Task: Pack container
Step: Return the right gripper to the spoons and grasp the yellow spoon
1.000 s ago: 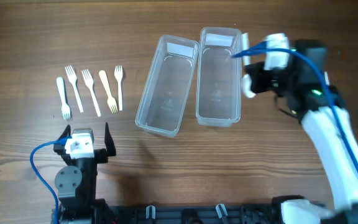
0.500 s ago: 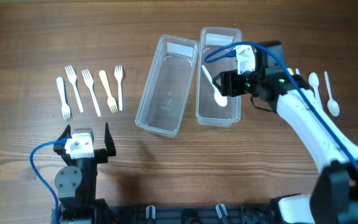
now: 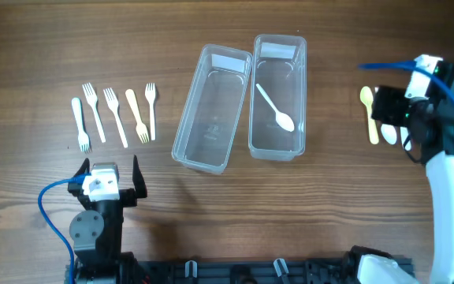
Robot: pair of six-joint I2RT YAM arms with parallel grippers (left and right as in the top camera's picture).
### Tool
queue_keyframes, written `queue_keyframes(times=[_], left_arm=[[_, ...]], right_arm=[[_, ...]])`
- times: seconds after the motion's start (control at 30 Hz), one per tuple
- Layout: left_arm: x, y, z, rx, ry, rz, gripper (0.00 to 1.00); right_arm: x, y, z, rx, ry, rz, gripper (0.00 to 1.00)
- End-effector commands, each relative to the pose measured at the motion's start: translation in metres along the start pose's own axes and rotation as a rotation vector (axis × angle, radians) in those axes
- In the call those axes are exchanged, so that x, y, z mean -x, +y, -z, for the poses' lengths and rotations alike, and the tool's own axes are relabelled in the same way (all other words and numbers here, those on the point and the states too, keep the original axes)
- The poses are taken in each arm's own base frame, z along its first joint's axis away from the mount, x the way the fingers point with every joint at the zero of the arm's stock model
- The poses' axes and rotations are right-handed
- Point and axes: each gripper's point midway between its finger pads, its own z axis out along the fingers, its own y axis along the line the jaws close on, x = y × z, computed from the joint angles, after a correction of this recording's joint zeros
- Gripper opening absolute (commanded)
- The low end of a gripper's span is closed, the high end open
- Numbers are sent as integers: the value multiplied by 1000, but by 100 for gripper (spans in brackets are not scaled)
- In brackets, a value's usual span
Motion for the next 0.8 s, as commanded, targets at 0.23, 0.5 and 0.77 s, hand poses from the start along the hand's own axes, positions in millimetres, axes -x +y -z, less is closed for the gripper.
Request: queue_keyframes(times=[0.23,0.5,0.77], left_arm=[[-1,0,-1,2,-4,-18,100],[-1,0,-1,2,-4,-18,100],[-1,0,-1,2,-4,-18,100]], right_arm=[[-52,-4,-107,2,261,76,57],[-61,-4,-135,10,285,109,58],[-67,-4,-157,14,294,133,57]])
